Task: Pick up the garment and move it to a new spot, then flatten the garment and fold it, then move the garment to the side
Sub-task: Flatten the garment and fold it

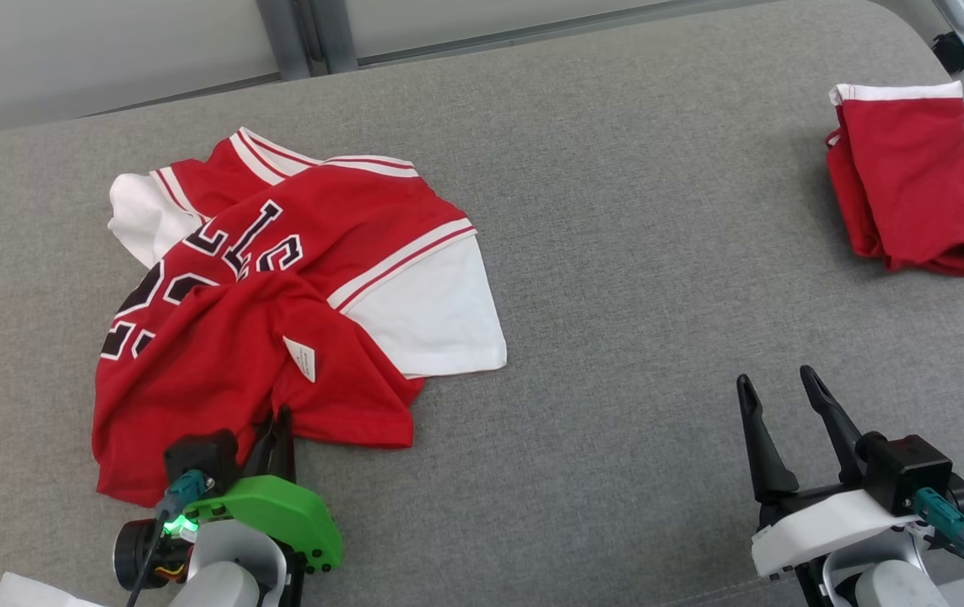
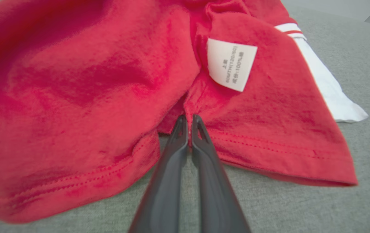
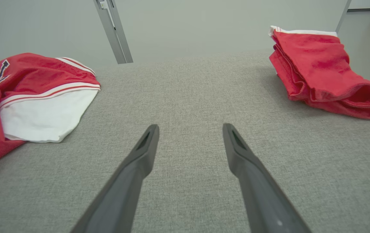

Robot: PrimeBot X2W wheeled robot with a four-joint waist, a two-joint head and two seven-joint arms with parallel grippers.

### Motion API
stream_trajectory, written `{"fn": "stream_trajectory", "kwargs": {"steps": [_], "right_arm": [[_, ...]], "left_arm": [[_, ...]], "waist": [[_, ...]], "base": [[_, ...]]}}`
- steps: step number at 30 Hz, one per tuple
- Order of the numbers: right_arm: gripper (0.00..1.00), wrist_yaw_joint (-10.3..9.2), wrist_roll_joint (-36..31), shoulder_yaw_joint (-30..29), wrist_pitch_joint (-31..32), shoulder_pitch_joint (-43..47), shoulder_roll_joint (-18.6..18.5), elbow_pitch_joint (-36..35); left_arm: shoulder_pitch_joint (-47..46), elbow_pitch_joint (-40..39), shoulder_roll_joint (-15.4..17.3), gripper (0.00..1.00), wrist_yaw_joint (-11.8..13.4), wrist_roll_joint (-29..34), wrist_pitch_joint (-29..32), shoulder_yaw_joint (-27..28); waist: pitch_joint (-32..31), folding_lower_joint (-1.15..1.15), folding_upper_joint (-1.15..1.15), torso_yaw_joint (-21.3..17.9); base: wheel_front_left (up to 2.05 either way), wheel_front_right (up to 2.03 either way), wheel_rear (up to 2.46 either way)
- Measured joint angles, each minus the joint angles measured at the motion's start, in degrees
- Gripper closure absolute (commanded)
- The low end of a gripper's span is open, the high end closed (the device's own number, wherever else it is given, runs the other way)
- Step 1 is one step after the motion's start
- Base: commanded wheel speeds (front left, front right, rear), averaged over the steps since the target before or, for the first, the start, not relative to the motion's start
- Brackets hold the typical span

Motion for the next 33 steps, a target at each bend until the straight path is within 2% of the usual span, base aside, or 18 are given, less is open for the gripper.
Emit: {"fn": "stream_trajectory", "kwargs": {"steps": [6, 12, 17, 21, 27, 33], "right_arm": [[0.0, 0.0, 0.0, -0.3, 0.0, 0.1, 0.1, 0.1], [0.0, 0.0, -0.2, -1.2, 0.0, 2.2, 0.3, 0.3], [0.0, 0.0, -0.5, -1.4, 0.0, 3.3, 0.4, 0.2], [0.0, 0.0, -0.6, -1.2, 0.0, 3.5, 0.4, 0.2], [0.0, 0.0, -0.8, -0.9, 0.0, 4.4, 0.7, 0.3], [0.0, 0.0, -0.9, -0.9, 0.0, 4.8, 0.9, 0.3]], "left_arm": [[-0.2, -1.1, 0.0, 1.0, -0.2, -0.2, -0.1, -0.3], [4.5, -10.9, 1.6, 1.0, -0.2, -2.5, 2.0, 0.2], [10.7, -22.9, 6.6, 1.0, 3.0, -3.7, 4.3, 2.5], [14.9, -29.2, 9.3, 1.0, 5.4, -5.5, 4.8, 6.4], [22.2, -28.6, 13.5, 1.0, 8.7, -7.6, 6.1, 10.4], [25.4, -25.6, 13.4, 1.0, 9.3, -10.0, 4.5, 13.6]], "waist": [[-0.6, 0.0, 0.0, 0.4], [-2.2, 0.0, 0.0, 1.8], [-3.8, 0.0, 0.0, 4.1], [-5.0, 0.0, 0.0, 6.0], [-7.0, 0.0, 0.0, 8.4], [-7.7, 0.0, 0.0, 10.4]], "base": [[0.0, 0.0, 0.0], [0.0, 0.0, 0.0], [0.0, 0.0, 0.0], [0.0, 0.0, 0.0], [0.0, 0.0, 0.0], [0.0, 0.0, 0.0]]}}
